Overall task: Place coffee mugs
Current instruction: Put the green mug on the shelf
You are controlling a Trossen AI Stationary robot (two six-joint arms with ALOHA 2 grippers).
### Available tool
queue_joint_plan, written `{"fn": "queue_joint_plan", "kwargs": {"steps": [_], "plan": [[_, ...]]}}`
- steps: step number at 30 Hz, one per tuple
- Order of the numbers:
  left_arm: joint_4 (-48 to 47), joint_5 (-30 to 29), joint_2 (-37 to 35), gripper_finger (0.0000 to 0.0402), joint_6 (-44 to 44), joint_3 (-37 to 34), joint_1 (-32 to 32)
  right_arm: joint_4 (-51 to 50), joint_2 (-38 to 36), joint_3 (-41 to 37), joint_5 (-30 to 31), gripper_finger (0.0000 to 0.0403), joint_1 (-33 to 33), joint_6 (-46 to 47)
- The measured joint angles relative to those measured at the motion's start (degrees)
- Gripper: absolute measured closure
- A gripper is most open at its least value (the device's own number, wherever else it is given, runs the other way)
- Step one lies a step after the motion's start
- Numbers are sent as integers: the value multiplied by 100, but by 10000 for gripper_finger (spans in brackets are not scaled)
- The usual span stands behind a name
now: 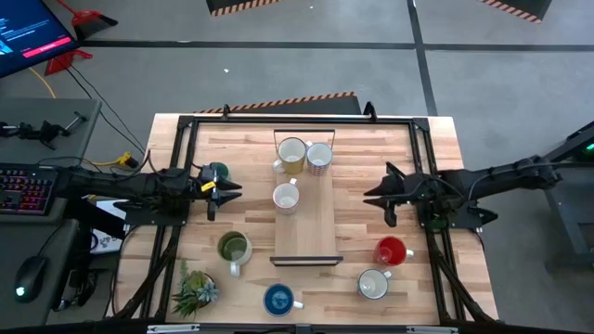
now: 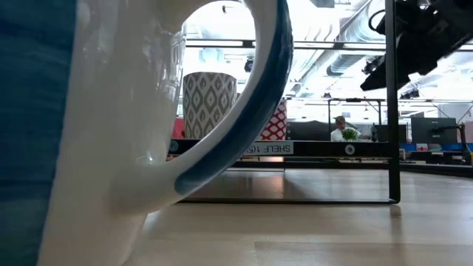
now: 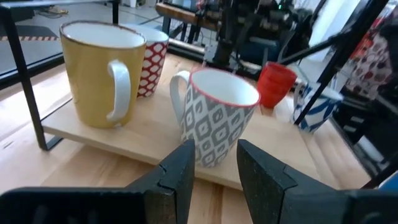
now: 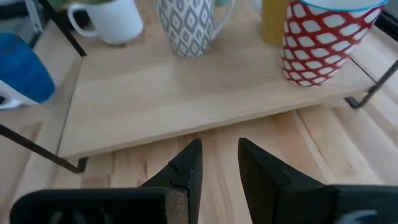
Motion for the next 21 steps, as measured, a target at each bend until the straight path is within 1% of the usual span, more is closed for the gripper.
{"fn": "queue_joint_plan", "kwargs": {"steps": [8, 11, 17, 21], "plan": [[177, 0, 2, 292, 1, 0, 0, 1934, -363, -926, -553, 320, -2, -791], [253, 0, 0, 292, 3, 0, -1, 2649, -373, -1256, -756, 320, -2, -880], [242, 0, 2, 292, 12, 0, 0, 3830, -371, -1842, -841, 320, -2, -909], [269, -11, 2, 292, 238, 0, -1, 4644, -368, -2118, -967, 320, -2, -1108]]}}
